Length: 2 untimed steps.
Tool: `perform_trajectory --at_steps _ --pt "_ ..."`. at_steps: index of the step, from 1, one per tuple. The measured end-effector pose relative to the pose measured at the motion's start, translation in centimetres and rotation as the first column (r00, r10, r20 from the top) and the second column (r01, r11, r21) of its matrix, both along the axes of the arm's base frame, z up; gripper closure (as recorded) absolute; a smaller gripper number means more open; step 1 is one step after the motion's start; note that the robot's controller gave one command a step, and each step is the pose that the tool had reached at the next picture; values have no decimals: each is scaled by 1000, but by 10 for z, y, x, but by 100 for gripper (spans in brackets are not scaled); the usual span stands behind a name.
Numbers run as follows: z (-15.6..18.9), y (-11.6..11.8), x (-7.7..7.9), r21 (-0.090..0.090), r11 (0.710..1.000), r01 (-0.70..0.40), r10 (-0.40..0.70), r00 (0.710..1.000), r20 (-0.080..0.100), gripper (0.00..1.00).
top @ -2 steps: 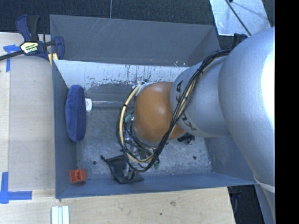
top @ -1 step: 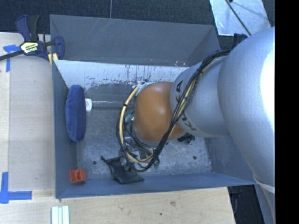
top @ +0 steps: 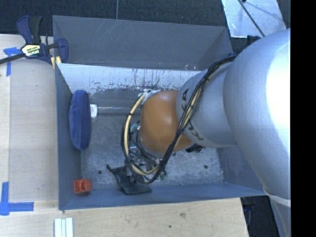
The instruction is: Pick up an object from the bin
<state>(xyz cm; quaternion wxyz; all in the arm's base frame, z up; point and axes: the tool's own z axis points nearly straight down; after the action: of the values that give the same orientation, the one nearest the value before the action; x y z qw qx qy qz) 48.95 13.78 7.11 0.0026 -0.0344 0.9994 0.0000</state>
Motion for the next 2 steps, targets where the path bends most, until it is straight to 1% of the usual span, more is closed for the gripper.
perform_trajectory --at_steps 1,2 --pt "67 -6 3 2 1000 6 -6 1000 4 100" --pt "41 -11 20 0 1000 -15 15 1000 -1 100"
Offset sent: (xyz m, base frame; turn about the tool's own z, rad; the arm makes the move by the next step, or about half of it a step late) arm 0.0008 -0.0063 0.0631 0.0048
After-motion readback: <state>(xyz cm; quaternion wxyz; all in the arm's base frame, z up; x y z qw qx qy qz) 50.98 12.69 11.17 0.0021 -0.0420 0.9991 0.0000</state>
